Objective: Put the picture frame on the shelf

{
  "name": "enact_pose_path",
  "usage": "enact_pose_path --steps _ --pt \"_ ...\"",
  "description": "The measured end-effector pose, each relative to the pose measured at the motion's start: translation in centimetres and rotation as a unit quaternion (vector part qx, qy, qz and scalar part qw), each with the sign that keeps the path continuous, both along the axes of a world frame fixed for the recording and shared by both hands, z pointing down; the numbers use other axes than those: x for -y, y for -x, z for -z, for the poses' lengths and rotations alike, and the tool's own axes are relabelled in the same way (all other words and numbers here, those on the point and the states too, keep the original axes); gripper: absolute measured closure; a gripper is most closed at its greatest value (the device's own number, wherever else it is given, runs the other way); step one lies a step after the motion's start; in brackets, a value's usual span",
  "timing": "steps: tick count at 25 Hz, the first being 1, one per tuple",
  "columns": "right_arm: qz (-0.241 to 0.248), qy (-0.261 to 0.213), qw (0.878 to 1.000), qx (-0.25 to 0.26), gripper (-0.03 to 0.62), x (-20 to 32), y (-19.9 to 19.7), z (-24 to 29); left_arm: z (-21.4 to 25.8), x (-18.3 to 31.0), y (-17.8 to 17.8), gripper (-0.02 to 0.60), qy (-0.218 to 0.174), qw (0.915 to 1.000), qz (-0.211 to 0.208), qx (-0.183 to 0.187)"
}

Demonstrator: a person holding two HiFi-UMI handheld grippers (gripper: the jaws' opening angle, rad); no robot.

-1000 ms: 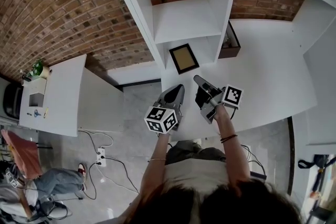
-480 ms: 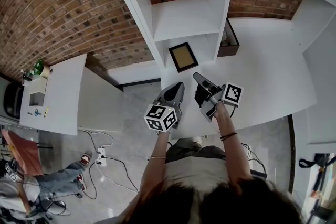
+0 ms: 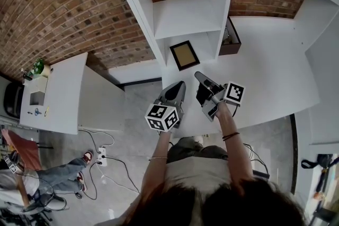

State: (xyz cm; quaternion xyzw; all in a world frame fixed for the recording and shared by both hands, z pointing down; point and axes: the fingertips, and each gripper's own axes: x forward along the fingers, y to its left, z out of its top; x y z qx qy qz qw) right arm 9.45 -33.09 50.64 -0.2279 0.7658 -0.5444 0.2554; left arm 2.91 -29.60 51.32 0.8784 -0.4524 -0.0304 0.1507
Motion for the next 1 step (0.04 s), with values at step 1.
enact_pose_path --steps 1 --pt "0.000 -0.001 1.000 0.000 0.585 0.00 -0.03 0.02 0.01 -0.02 -0.03 0.571 0.000 1.0000 0.000 0.000"
